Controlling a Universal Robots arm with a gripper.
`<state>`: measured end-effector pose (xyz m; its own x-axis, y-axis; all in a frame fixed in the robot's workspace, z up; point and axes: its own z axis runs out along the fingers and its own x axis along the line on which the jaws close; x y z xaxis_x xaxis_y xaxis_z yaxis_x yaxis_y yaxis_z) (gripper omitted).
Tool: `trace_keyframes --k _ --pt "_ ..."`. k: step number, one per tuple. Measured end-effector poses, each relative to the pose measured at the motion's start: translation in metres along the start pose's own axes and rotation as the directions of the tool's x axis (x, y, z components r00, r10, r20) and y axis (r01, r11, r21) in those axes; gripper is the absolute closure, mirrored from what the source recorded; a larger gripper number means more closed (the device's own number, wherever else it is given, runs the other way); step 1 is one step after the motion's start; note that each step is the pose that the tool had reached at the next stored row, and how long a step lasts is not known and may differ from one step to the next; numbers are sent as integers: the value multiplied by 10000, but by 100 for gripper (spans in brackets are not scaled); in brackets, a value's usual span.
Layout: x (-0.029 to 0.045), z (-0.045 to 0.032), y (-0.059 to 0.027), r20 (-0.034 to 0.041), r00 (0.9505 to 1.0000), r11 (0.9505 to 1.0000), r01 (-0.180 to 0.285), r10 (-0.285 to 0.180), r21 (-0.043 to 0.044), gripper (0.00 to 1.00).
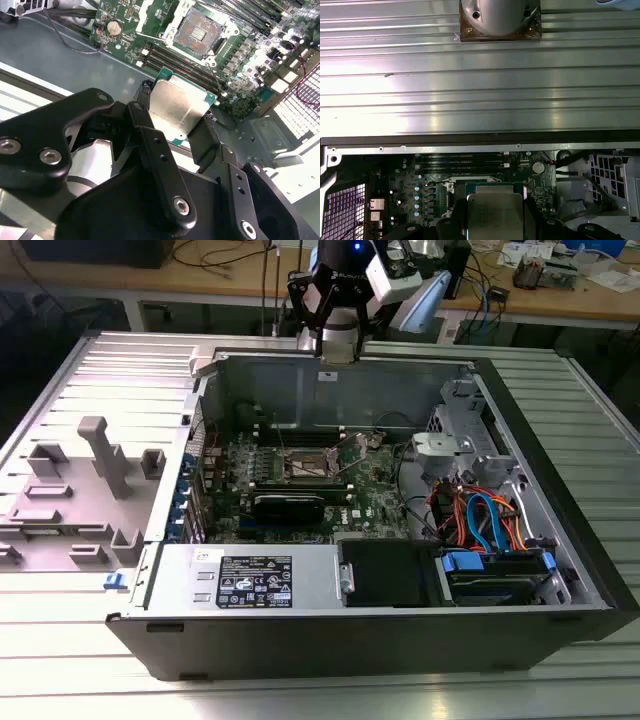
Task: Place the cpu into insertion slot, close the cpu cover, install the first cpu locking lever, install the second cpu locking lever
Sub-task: 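Place the cpu into insertion slot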
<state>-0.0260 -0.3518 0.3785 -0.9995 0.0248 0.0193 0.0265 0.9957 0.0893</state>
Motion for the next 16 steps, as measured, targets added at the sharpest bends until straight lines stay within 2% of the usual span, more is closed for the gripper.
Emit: trace_keyframes --k 13,16 --pt "0 0 0 0 10000 10000 0 0 0 45" --pt "-1 -2 -26 0 10000 10000 1 -1 -1 45"
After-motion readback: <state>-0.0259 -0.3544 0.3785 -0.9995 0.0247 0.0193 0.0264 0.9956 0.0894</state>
